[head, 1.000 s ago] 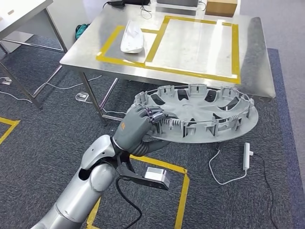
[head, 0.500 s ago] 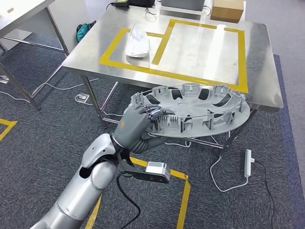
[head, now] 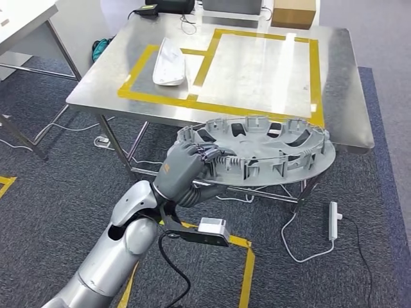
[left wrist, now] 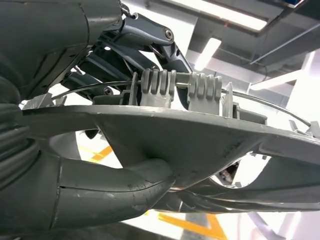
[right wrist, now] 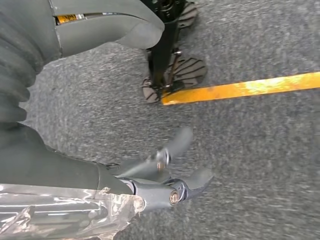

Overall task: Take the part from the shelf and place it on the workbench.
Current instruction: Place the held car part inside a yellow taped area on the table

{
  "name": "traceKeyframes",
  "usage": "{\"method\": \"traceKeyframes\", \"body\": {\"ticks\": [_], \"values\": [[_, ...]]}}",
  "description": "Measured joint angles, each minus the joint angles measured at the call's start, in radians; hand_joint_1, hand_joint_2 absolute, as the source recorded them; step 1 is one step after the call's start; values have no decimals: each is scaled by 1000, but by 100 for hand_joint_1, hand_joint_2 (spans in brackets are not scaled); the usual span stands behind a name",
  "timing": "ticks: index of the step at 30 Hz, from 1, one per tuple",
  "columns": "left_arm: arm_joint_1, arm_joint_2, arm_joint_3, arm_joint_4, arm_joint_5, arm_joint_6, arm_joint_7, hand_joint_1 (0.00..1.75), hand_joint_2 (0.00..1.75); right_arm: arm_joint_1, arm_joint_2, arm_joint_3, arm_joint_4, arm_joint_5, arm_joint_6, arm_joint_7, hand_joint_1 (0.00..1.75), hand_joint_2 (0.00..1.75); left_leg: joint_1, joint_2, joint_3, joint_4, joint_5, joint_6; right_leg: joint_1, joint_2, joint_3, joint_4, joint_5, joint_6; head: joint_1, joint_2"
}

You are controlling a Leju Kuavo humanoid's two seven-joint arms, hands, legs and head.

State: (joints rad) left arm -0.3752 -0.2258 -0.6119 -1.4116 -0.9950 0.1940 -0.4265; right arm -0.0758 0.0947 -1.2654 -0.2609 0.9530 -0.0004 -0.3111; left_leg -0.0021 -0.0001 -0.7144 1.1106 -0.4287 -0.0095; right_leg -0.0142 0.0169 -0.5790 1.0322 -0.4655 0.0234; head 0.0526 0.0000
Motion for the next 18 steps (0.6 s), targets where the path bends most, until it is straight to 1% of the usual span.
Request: {"method": "traceKeyframes", "body": {"ticks": [1,2,3,5,6,7,8,10,11,12,13,14,15,16,17,18], "values": [[-1,-1,0,0,0,0,0,141,175,-2,0,0,0,1,0,0,0,175,-1,0,15,-53,33,4,2,2,5,-1,-7,5,-1,0],[-2,-2,0,1,-1,1,0,141,175,-3,0,1,0,1,0,-1,0,175,-2,0,25,-89,51,9,3,3,11,-4,-12,12,-2,0],[-3,-3,0,1,-2,1,1,141,175,-5,0,1,0,1,0,-1,0,175,-3,-1,29,-108,52,12,5,3,16,-6,-15,19,-2,0],[-4,-7,0,2,-5,2,3,141,175,-6,-1,2,0,2,0,-2,0,175,0,-2,43,-114,52,24,5,1,27,-10,-20,30,-1,0],[-5,-8,1,4,-6,2,4,141,175,-7,-1,3,0,3,0,-2,0,175,1,-2,52,-116,51,30,5,-1,21,8,-27,34,1,0],[-5,-10,1,5,-7,2,5,141,175,-9,-1,3,0,4,0,-2,0,175,2,-2,60,-116,49,36,5,-4,2,44,-41,36,2,0],[-6,-11,2,7,-9,2,5,141,175,-10,-2,4,0,5,0,-3,0,175,2,-2,67,-116,44,40,5,-6,-31,101,-61,38,4,0],[-7,-13,1,13,-11,3,7,141,175,-9,-1,4,0,7,1,-2,0,175,-1,-3,79,-116,31,45,5,-7,-108,225,-106,44,6,0],[-7,-13,1,16,-13,3,9,141,175,-7,-1,4,0,8,0,-2,0,175,-1,-4,87,-116,23,46,5,-7,-136,257,-113,46,7,0],[-7,-13,1,21,-15,4,12,141,175,-6,-1,4,0,9,0,-2,0,175,-2,-5,96,-115,16,45,4,-8,-147,255,-101,47,8,0],[-7,-14,1,25,-17,4,15,141,175,-5,-1,4,0,10,0,-2,0,175,-2,-6,108,-115,7,44,4,-8,-139,214,-66,47,8,0],[-7,-14,0,28,-18,4,17,141,175,-5,-2,4,0,11,0,-2,0,175,-2,-7,121,-115,-1,42,4,-9,-118,147,-16,45,8,0],[-7,-15,0,31,-19,4,17,141,175,-5,-2,4,0,11,0,-2,0,175,-2,-7,132,-115,-9,39,4,-10,-94,83,24,44,8,0],[-9,-15,0,33,-20,4,18,141,175,-6,-2,4,0,12,0,-2,0,175,-3,-7,140,-115,-16,35,6,-11,-74,26,48,39,8,0],[-11,-17,0,35,-20,5,18,141,175,-6,-2,4,0,12,0,-2,0,175,-4,-7,144,-116,-21,31,8,-12,-61,-6,60,33,7,0],[-13,-18,0,37,-21,5,18,141,175,-6,-2,4,0,12,0,-1,0,175,-5,-7,146,-115,-24,26,10,-12,-55,-16,55,27,6,0]]}}
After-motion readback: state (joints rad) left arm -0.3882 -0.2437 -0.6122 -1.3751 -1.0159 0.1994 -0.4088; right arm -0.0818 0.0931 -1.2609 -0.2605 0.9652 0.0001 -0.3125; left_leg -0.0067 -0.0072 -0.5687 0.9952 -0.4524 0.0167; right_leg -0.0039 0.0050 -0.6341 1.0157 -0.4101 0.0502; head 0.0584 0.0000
